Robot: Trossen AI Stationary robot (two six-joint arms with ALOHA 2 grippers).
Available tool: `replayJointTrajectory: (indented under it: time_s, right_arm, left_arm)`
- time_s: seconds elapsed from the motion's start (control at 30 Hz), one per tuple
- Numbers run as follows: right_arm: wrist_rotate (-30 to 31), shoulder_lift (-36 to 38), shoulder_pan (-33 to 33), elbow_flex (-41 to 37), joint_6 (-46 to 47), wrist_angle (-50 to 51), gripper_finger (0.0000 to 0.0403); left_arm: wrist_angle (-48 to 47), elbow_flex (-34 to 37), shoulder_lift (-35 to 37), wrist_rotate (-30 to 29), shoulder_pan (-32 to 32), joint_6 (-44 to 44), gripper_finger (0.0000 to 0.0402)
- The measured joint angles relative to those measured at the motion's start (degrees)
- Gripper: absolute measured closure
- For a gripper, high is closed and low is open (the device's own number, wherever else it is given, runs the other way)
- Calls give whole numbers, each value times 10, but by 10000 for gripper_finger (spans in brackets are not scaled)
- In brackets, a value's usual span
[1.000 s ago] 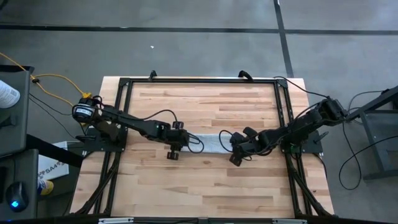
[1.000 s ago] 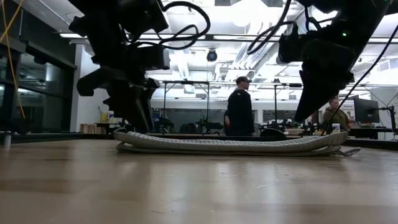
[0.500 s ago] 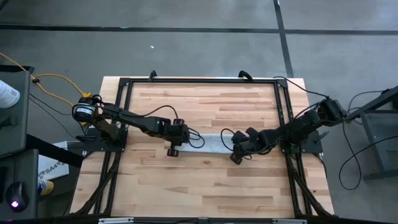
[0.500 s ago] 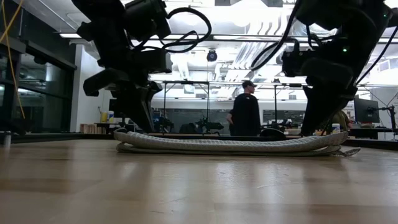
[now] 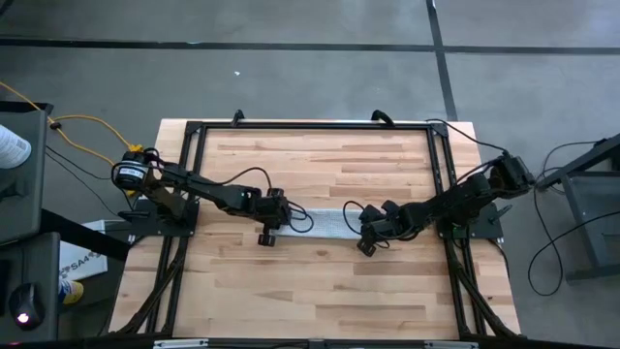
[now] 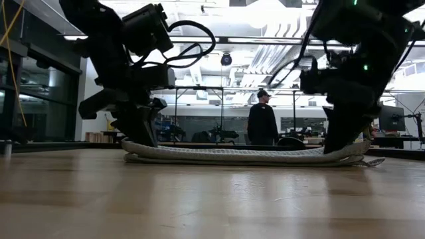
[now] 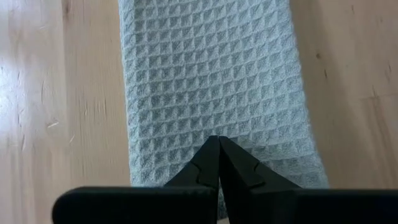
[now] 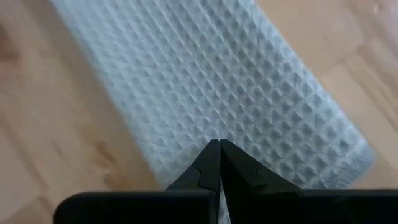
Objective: Fold microfiber towels
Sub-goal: Fold the gray microfiber towel
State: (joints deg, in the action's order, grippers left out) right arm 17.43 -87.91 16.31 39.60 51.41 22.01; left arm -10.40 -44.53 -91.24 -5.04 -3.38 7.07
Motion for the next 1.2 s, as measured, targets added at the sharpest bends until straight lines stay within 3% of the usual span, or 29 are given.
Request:
replayJointTrajectory:
  time_s: [0.47, 0.9, 1.2]
  right_arm:
    - [-9, -38, -51, 2, -65, -51, 401]
    - [-13, -40, -138, 0, -175, -84, 401]
    - [-23, -40, -199, -1, -243, -106, 401]
  left_arm:
    - [2, 1, 0, 17, -6, -34, 401]
    - [72, 14, -52, -14, -64, -87, 401]
    - [113, 13, -54, -4, -80, -108, 401]
